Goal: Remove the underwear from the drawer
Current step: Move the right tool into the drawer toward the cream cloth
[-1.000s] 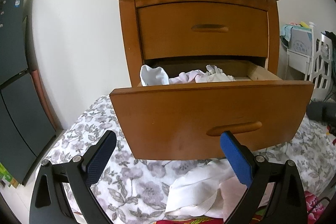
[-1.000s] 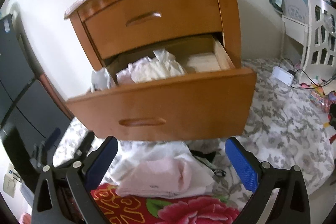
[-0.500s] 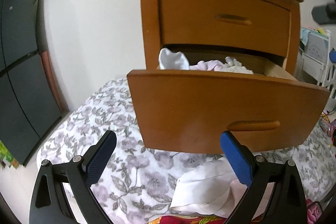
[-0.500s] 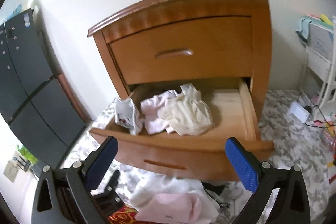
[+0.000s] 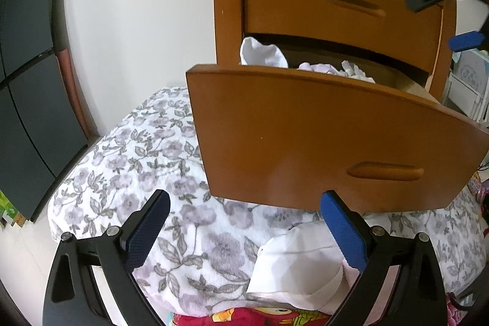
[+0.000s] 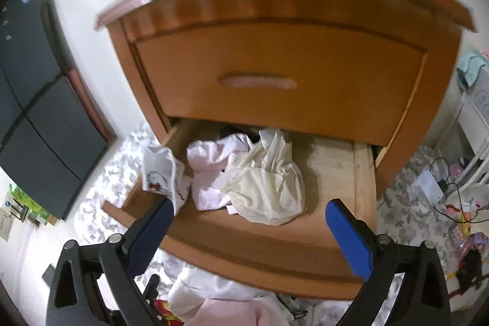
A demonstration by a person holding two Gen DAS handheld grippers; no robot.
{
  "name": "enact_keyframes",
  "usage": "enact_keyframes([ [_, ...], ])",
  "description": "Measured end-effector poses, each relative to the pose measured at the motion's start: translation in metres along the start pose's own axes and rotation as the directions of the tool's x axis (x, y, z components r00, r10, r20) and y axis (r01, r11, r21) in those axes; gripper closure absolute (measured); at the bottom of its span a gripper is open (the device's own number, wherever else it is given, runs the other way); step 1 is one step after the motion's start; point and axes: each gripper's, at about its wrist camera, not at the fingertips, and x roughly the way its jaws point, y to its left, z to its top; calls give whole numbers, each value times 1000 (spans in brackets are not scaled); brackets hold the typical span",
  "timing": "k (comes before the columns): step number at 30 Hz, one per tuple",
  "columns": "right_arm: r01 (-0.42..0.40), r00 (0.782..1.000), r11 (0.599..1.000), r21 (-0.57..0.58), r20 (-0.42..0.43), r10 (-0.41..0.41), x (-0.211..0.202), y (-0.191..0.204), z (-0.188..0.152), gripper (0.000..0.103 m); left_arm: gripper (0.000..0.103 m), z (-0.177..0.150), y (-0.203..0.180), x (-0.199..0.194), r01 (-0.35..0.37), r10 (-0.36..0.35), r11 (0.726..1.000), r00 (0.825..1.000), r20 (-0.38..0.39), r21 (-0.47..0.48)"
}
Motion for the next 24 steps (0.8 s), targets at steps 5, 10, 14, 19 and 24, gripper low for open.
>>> enact_keyframes([
  [5,-4,985,1000,25,-170,8,52,-4,9,5,4,0,1,4,2,-2,1000,1000,-12,0],
  [10,25,959,999,28,-282,-16,93,-4,15,7,4,0,0,6,11,-11,1000,1000,-26,4],
  [14,56,940,997,47,-339,-37,114,-6,19,7,4,0,0,9,18,-17,1000,999,-38,5],
  [19,88,919,995,42,-389,-65,139,-4,22,9,4,0,-1,12,24,-24,1000,998,-50,6],
  [24,124,903,991,49,-420,-92,159,-3,23,11,4,0,0,15,31,-30,1000,997,-64,6],
])
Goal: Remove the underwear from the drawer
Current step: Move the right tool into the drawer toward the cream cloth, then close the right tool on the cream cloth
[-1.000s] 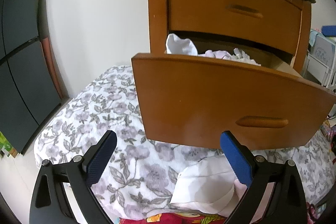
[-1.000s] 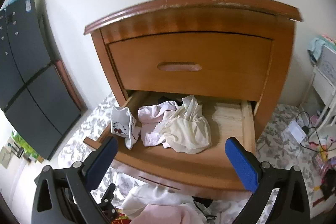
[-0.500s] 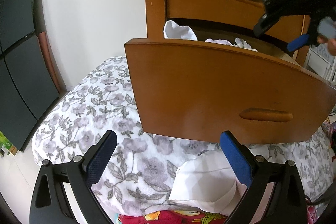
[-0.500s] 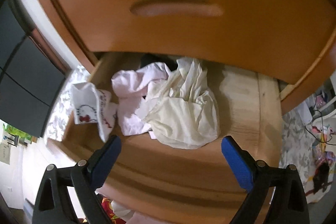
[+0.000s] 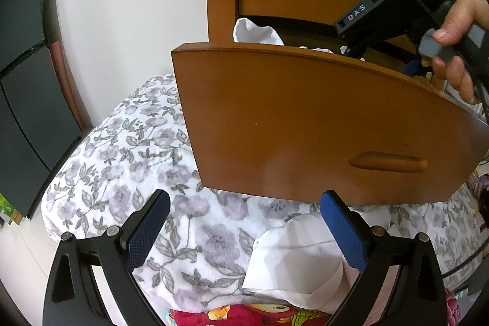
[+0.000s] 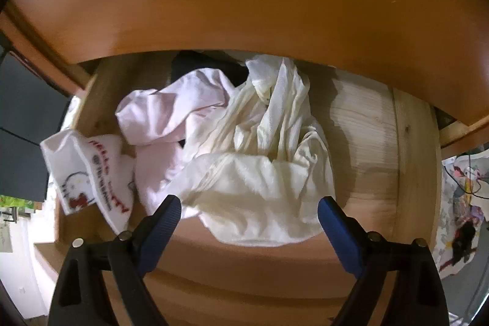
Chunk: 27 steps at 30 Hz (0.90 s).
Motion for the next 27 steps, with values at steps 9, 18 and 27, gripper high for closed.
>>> enact_keyframes([
  [9,7,999,999,44,-38,-6,17,-9,11,29,4,0,1,5,7,-7,1000,1000,-22,-5],
  [18,-30,999,996,86,-24,32,12,-34,17,71,4,0,1,6,8,-8,1000,1000,-27,-5],
  [27,-29,999,995,100,28,26,-10,-57,12,91,4,-2,1,7,5,-5,1000,999,-36,-8],
])
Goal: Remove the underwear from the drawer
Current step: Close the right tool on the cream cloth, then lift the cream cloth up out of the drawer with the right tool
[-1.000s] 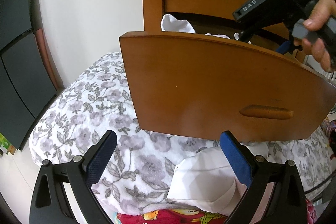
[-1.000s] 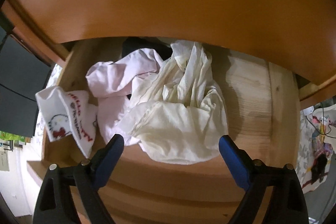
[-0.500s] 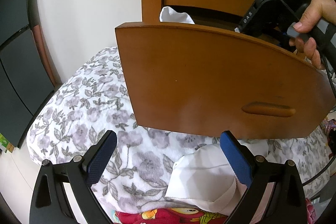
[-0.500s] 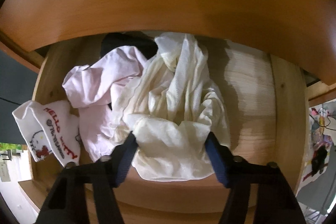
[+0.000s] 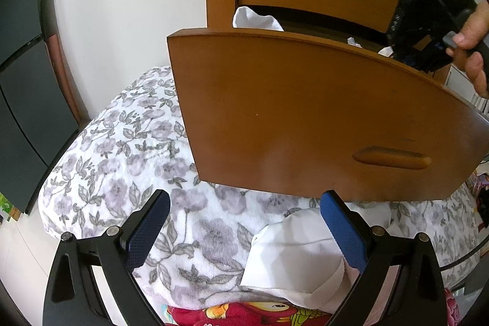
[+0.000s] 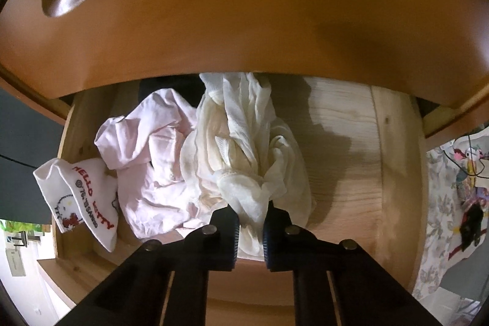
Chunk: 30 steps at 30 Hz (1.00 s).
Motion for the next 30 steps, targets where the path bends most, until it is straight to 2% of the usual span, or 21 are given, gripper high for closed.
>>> enact_keyframes([
  [11,-13,996,1000,-21,89,14,-51,-10,-37,92,4,0,-2,0,-13,13,1000,1000,-6,0],
  [16,-62,990,998,-14,123,63,-78,-16,-52,92,4,0,-1,1,-23,23,1000,1000,-14,-4],
  [18,-80,988,997,-16,132,82,-81,-18,-48,92,4,0,-1,2,-30,30,1000,999,-16,-6],
  [25,-151,971,988,-39,182,155,-110,-18,-70,92,4,-1,-4,0,-50,50,999,999,-11,12],
  [30,-196,950,978,-68,233,207,-139,-16,-88,92,4,-1,-5,-2,-64,64,998,998,-5,20],
])
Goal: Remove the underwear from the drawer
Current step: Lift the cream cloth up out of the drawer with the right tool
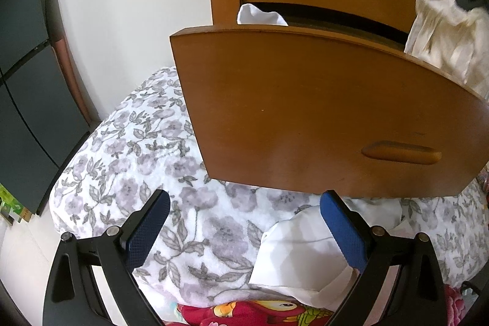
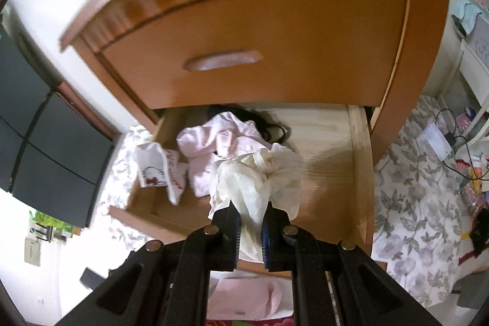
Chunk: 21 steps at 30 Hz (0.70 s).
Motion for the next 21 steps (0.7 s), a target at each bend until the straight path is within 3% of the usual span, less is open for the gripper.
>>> enact_keyframes([
  [13,-89,981,992,-92,162,103,-86,20,-33,92,4,-1,-1,-17,-27,26,1000,995,93,8],
  [21,-110,966,985,-136,217,138,-123,23,-55,92,4,-1,-6,-24,-43,39,999,991,126,31],
])
